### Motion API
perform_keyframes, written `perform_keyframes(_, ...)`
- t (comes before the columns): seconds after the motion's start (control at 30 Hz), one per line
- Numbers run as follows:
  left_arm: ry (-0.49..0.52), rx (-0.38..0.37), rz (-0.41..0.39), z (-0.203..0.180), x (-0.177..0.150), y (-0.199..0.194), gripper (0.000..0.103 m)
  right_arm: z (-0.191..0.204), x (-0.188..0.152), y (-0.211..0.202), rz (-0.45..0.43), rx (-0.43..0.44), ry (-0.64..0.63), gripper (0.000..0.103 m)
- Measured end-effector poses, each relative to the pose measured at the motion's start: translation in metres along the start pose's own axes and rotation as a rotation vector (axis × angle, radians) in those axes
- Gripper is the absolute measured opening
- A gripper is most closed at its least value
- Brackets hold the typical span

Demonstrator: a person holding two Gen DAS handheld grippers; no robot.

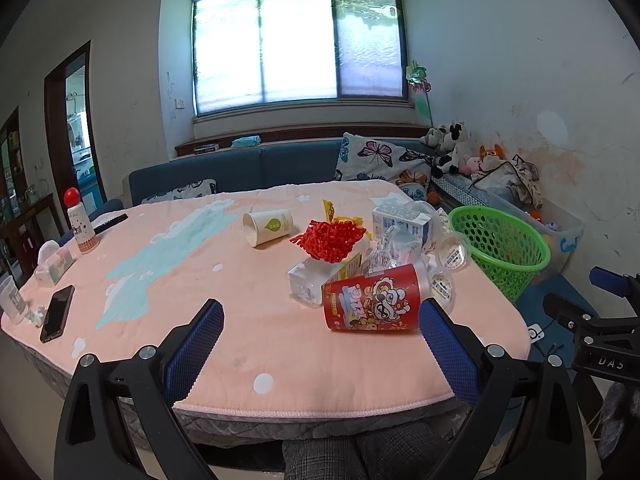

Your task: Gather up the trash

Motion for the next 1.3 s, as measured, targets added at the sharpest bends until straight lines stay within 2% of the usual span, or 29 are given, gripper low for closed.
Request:
perform_keyframes(0.33, 0.003, -0.004, 0.008, -0.006, 0.004, 0.003, 0.094, 0.001, 0.001, 0.002, -0.001, 0.007, -0.003, 0.098)
perform_keyframes(1.3, -0.007, -0.022, 0.053, 0.022, -0.001, 0.034, 0.094, 0.017, 0.001, 0.03, 0.041, 0.064, -0.034, 0.098)
Point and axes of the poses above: each gripper's, at about its wrist camera, not at the fingertips, and y roughly the way its jaws point, z to its left, x to its top, the point moved 10 cm from there along y, roughly the way its jaws point, and after that the axes turned 1 degree about z, right-handed, at the moved point
